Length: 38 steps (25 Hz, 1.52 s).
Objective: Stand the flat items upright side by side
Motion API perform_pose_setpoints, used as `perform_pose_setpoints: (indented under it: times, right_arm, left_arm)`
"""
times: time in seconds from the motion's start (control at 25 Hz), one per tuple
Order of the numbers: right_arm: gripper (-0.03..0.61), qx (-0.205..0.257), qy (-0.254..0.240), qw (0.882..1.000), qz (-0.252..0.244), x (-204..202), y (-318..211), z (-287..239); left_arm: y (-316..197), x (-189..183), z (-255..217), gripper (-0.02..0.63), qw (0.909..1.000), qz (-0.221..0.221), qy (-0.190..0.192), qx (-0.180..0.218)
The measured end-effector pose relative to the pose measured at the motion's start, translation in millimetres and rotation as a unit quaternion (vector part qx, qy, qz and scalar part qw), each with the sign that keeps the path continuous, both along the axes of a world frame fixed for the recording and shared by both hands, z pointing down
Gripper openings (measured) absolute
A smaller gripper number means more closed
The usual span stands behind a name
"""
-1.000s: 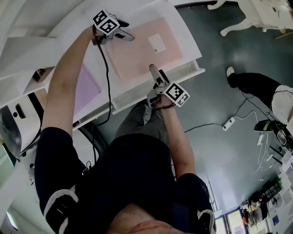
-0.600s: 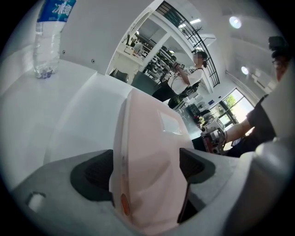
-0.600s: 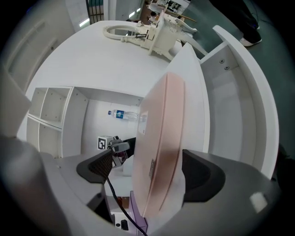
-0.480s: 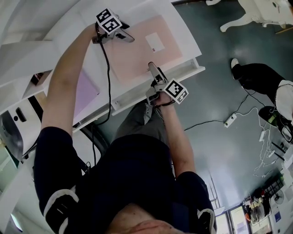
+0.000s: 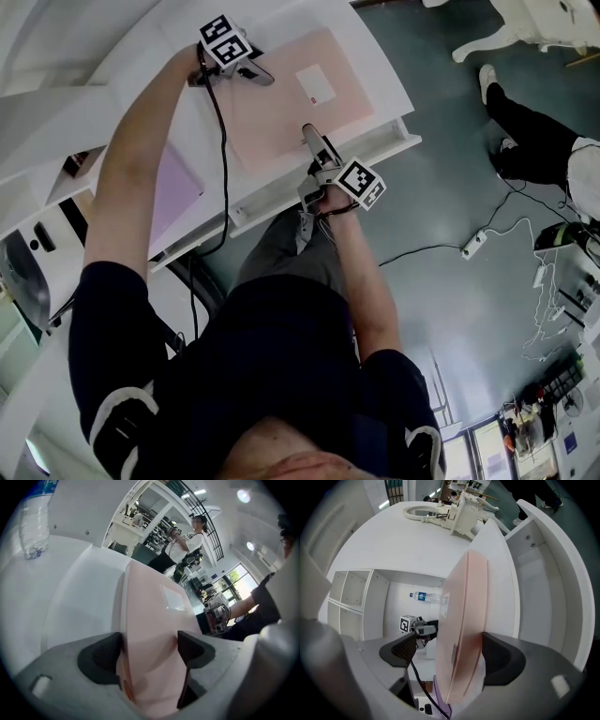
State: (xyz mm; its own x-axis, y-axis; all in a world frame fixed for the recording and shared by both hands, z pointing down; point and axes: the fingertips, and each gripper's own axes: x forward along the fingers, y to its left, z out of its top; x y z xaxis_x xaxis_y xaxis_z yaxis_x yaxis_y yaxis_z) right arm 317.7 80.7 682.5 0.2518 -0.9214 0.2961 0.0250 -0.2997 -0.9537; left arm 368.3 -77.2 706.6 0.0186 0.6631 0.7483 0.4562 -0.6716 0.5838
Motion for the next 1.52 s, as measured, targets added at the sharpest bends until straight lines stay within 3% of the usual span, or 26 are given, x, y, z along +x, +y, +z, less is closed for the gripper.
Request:
perform_pose_setpoints:
  times: [0.32, 0.64, 0.88, 1.08, 1.36, 1.52]
  right_arm:
    - [0.388, 0.001, -0.011, 1.0, -0.002, -0.9, 3.0, 6.0]
    - [0.206, -0.047, -0.004, 0.999, -0.012, -1.7, 10.2, 20.8]
    - [0.179, -0.019, -0.023, 1.0, -0.007, 1.8, 13.5, 21.7]
    - [0.169, -0.015, -0.013, 1.0, 0.002, 9.6, 18.8, 20.3]
    - [0.163, -0.027, 0.046, 0.999, -0.009, 21.4, 21.6, -7.1]
    - [0.162, -0.036, 0.075, 0.996, -0.017, 31.4, 25.0, -23.0]
  left_arm:
    - [9.6, -3.1, 0.8, 0.387, 0.9997, 0.024, 0.001, 0.007]
    - [10.2, -3.0, 1.4, 0.382, 0.9996, 0.022, 0.006, 0.018]
    - [10.1, -2.5, 1.7, 0.382, 0.9996, 0.014, 0.013, 0.02]
    - [8.1, 3.6, 1.7, 0.382, 0.999, 0.008, 0.04, 0.021]
    - [10.8, 7.3, -22.1, 0.382, 0.9966, -0.003, 0.082, 0.0]
    - [10.0, 13.8, -39.3, 0.382, 0.9921, -0.031, 0.121, -0.007]
